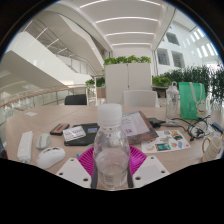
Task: Pour water
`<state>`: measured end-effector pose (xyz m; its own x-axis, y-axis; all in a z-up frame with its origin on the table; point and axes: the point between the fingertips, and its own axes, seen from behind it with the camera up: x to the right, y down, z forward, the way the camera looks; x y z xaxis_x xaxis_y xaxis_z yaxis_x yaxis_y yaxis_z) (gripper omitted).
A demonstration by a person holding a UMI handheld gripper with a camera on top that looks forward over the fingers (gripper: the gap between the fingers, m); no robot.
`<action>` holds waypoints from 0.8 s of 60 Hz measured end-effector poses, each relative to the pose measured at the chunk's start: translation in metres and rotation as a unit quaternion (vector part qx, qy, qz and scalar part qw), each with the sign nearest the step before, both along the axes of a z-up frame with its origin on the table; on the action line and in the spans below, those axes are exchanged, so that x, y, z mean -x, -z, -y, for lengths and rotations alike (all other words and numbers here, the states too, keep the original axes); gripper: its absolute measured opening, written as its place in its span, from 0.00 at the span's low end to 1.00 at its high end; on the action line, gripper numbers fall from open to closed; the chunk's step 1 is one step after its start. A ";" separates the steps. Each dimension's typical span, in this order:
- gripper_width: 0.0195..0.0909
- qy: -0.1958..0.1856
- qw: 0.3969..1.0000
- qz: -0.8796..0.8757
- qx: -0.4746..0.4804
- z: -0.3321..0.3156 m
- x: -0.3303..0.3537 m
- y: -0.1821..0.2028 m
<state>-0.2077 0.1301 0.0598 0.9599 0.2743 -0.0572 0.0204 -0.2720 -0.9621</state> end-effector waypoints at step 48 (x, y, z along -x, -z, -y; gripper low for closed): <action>0.25 0.100 0.551 -0.799 0.217 -0.015 -0.231 -0.106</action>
